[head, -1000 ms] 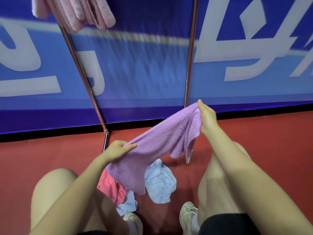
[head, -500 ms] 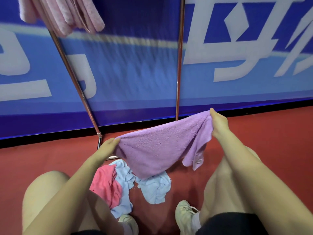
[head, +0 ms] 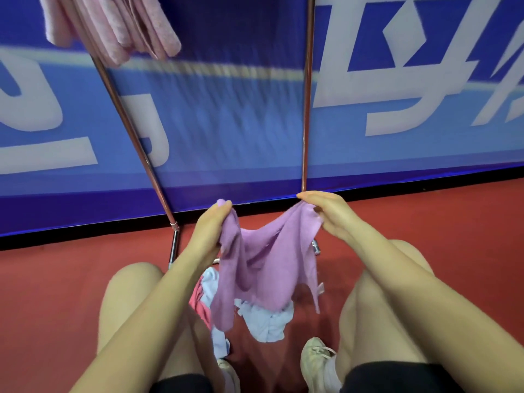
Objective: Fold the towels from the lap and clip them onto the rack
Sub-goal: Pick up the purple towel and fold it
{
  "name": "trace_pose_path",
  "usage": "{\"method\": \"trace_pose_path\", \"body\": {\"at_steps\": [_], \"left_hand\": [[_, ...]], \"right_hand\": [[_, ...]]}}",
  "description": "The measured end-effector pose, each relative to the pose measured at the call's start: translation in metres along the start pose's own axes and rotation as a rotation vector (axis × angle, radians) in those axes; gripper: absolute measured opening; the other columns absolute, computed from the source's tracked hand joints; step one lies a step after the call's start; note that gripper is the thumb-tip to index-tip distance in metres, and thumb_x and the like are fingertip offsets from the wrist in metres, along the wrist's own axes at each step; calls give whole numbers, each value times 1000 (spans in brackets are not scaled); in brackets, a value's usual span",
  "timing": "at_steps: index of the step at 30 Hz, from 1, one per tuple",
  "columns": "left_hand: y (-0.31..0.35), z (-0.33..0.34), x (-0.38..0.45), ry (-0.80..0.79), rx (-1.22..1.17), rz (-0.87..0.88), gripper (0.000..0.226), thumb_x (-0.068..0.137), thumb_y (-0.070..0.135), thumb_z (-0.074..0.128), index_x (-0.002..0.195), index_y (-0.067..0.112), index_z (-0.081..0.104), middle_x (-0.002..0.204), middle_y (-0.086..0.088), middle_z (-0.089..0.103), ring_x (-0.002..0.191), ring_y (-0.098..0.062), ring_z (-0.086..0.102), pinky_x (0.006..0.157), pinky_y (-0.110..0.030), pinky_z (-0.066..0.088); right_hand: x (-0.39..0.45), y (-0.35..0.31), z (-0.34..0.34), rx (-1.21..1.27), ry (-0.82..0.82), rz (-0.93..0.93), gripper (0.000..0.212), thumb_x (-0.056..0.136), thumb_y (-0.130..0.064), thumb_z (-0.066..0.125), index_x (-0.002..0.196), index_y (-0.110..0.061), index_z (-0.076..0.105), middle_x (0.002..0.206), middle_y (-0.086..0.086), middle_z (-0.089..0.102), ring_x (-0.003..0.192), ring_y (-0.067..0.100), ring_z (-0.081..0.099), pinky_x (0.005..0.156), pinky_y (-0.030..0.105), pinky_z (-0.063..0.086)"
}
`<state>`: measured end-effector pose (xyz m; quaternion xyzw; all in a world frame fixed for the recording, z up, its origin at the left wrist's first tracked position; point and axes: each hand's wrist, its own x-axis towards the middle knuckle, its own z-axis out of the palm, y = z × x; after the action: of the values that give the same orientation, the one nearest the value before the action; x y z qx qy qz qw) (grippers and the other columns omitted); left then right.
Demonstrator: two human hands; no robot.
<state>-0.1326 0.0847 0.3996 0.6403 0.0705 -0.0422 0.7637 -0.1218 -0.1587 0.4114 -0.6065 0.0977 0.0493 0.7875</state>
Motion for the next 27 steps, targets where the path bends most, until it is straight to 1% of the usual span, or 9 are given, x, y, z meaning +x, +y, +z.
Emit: {"method": "trace_pose_path", "body": {"at_steps": [2,6,9,12,16,18,21,24,27], "left_hand": [[-3,12,-4,-16,50,72,31,99,26,48,69,17,51,67,4,52,67,-11,44,68,-28,39],[-6,28,-7,-129,101,160,41,100,27,38,74,0,53,74,-10,53,71,-17,48,71,-28,43],[-8,38,-6,-127,-81,40,34,102,16,35,95,-2,63,86,-4,68,81,-11,63,76,-20,52],[-12,36,6,-72,-156,-50,28,98,15,46,112,-4,61,94,-10,63,90,-17,60,75,-22,53],[-11,30,15,-6,-166,-113,22,87,23,61,101,6,63,92,-16,55,89,-23,52,76,-32,45],[-13,28,14,6,-150,-132,29,84,29,58,96,6,69,96,-17,60,90,-24,54,80,-36,44],[-16,25,16,31,-153,-170,38,89,29,51,106,1,71,100,-19,66,89,-23,58,78,-35,45],[-15,19,17,48,-224,-189,28,91,15,45,92,-1,68,84,-13,67,75,-19,60,68,-28,47],[-13,13,20,13,-237,-157,22,90,11,39,79,7,57,74,-8,50,68,-17,47,62,-27,40]], "right_hand": [[-1,0,18,37,-37,-28,12,87,1,58,88,-3,69,79,2,67,70,9,61,61,15,50],[-6,2,51,136,-104,-68,14,88,2,54,83,-3,67,69,2,63,62,6,59,55,14,48],[-6,5,70,139,-209,-56,13,90,2,53,87,-3,65,69,5,67,64,11,65,64,20,55],[0,7,83,-109,-233,-108,17,87,5,55,93,-7,66,78,11,70,70,14,68,69,20,54],[7,13,91,-561,-145,-273,12,80,-5,65,87,-14,69,69,6,69,65,8,64,67,17,49],[9,15,92,-707,-120,-351,5,80,-10,66,82,-12,70,69,5,68,67,13,61,65,15,45],[19,21,90,-950,-101,-501,5,82,-17,65,79,-13,67,80,4,59,72,13,52,66,21,39],[26,21,89,-990,-87,-654,10,87,-19,58,79,-13,60,89,-3,47,84,10,46,71,21,39],[26,19,90,-926,-110,-632,14,92,-18,49,79,-17,47,75,-7,47,70,11,44,64,23,32]]}}
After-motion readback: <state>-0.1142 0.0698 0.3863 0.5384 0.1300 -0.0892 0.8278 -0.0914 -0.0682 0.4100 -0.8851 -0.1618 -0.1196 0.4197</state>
